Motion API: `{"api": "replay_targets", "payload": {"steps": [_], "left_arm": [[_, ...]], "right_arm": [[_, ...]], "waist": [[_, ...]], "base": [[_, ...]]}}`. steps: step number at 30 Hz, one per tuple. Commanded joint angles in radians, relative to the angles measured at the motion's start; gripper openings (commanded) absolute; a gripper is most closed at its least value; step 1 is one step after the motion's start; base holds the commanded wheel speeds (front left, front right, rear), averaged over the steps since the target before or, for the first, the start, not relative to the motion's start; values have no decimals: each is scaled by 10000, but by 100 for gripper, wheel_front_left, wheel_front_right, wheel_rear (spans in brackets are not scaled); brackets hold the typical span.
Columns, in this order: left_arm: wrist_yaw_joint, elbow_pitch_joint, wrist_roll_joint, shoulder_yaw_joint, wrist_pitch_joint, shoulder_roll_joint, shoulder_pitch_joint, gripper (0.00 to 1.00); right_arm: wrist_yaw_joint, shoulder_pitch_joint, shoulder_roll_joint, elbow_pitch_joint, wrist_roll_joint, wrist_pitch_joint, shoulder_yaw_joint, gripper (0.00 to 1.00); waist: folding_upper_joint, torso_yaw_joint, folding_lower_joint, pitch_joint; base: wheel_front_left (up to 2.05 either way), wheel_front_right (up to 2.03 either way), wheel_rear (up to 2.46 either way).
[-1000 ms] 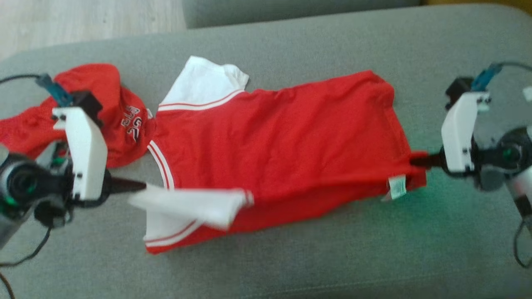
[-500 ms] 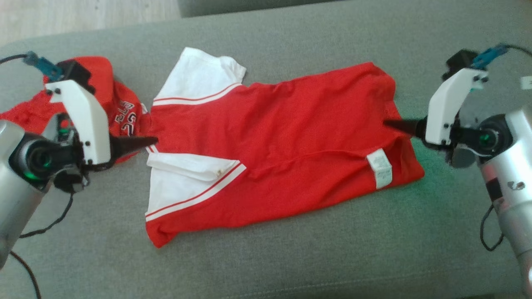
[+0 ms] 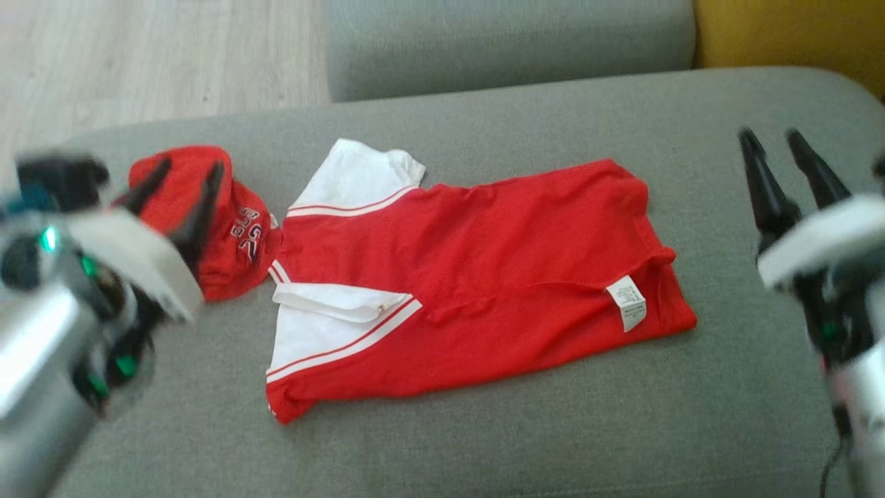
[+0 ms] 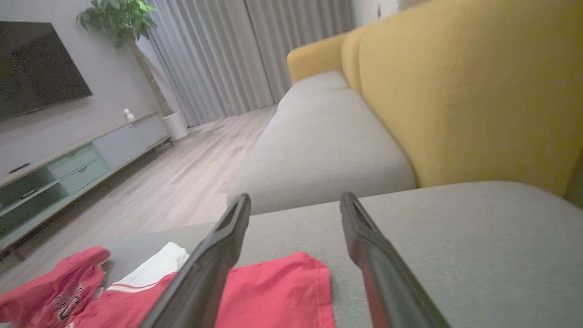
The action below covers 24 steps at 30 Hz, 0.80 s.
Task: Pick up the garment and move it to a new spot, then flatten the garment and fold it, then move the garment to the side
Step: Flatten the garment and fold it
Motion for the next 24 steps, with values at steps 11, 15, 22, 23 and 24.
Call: {"api": "replay_targets", "payload": {"steps": [11, 15, 22, 23, 24], "left_arm": [[3224, -2818, 1996, 1421, -2456, -500, 3468, 100], [3454, -3212, 2678, 2119, -2463, -1391, 4709, 100], [2447, -2087, 2950, 2014, -2318, -1950, 5024, 100], [2294, -1841, 2849, 1900, -2092, -1993, 4933, 100], [2118, -1614, 2784, 1741, -1823, -2022, 4808, 100]], "right_arm": [[-7, 3529, 1572, -1997, -3249, -2695, -1234, 100], [-7, 4235, 1840, -2001, -4100, -2555, -1387, 100], [-7, 3602, 2074, -1101, -5043, -1128, -1384, 100], [-7, 3385, 2148, -894, -5128, -831, -1474, 100], [-7, 3196, 2220, -610, -5209, -392, -1548, 100]], "waist": [[-1, 73, 0, -185], [-1, 99, 0, -1], [-1, 151, 0, 431], [-1, 156, 0, 514], [-1, 176, 0, 601]], "base": [[0, 0, 0], [0, 0, 0], [0, 0, 0], [0, 0, 0], [0, 0, 0]]}}
